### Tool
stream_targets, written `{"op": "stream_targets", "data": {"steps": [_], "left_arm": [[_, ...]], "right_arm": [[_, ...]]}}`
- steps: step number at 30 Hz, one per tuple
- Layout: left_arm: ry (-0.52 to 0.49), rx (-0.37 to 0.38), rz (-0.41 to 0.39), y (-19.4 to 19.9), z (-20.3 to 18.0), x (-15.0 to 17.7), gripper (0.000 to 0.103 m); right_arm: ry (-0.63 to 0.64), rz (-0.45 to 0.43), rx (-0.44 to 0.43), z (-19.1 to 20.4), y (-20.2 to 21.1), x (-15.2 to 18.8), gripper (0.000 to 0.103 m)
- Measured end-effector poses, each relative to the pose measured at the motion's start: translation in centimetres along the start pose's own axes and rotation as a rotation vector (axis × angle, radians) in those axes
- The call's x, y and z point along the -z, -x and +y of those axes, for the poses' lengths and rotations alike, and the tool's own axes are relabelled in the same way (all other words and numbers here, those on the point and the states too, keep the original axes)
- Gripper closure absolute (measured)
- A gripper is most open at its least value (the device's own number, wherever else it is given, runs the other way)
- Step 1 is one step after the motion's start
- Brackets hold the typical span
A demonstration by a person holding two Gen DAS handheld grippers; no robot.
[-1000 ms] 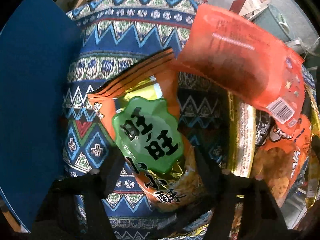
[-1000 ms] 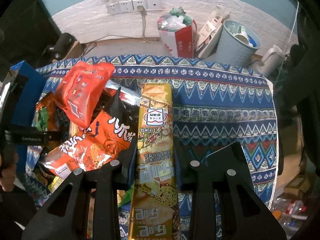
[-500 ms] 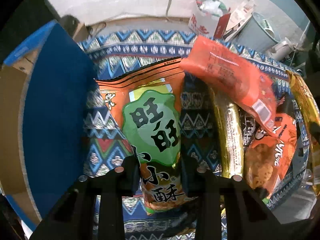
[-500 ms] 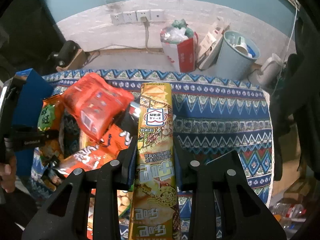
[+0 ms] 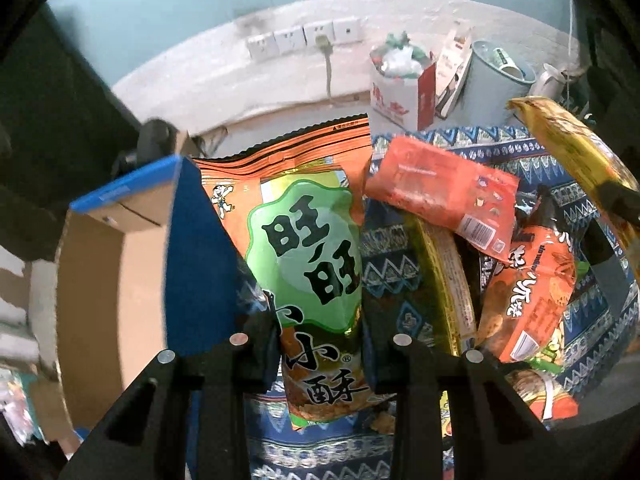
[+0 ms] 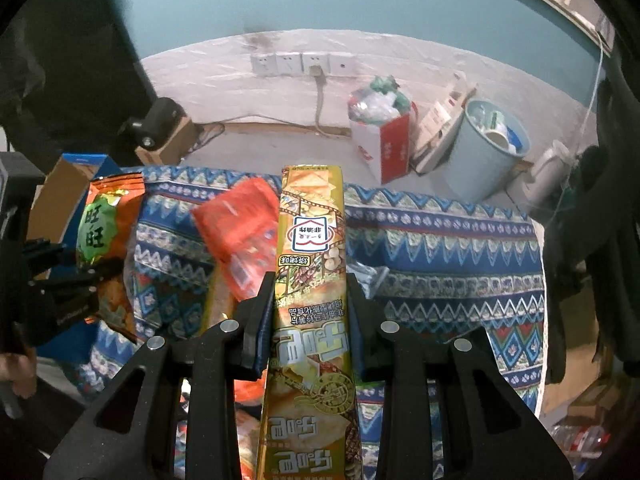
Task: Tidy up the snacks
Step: 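Lift and carry the orange bag with left tool while right tool carries gold stick toward box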
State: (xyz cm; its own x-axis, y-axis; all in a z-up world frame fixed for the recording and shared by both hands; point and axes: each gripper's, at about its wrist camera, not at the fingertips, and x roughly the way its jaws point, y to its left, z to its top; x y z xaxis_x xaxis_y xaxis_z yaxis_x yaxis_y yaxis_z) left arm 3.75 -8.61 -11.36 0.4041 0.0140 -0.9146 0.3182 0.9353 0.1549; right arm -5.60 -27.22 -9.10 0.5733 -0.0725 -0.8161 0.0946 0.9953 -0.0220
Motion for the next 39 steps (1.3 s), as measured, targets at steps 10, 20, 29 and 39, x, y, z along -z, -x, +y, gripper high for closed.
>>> {"op": "stream_targets", "data": {"steps": [10, 20, 29, 39], "left_arm": [[0.026, 0.007, -0.082, 4.1, 3.7, 0.9, 0.070], [0.066, 0.001, -0.117, 6.7, 7.9, 1.7, 0.070], [0.106, 0.004, -0.119, 7.4, 11.6, 3.0, 0.070], [0.182, -0.004, -0.110, 7.1, 16.2, 4.6, 0.070]], "right_arm": [[0.043, -0.042, -0.048, 3.9, 1.4, -1.7, 0.073], [0.085, -0.063, -0.106, 8.2, 2.0, -3.3, 0.073], [0.129, -0.069, -0.155, 13.0, 1.8, -4.7, 0.073], [0.176, -0.049, -0.203, 18.5, 0.7, -5.4, 0.073]]}}
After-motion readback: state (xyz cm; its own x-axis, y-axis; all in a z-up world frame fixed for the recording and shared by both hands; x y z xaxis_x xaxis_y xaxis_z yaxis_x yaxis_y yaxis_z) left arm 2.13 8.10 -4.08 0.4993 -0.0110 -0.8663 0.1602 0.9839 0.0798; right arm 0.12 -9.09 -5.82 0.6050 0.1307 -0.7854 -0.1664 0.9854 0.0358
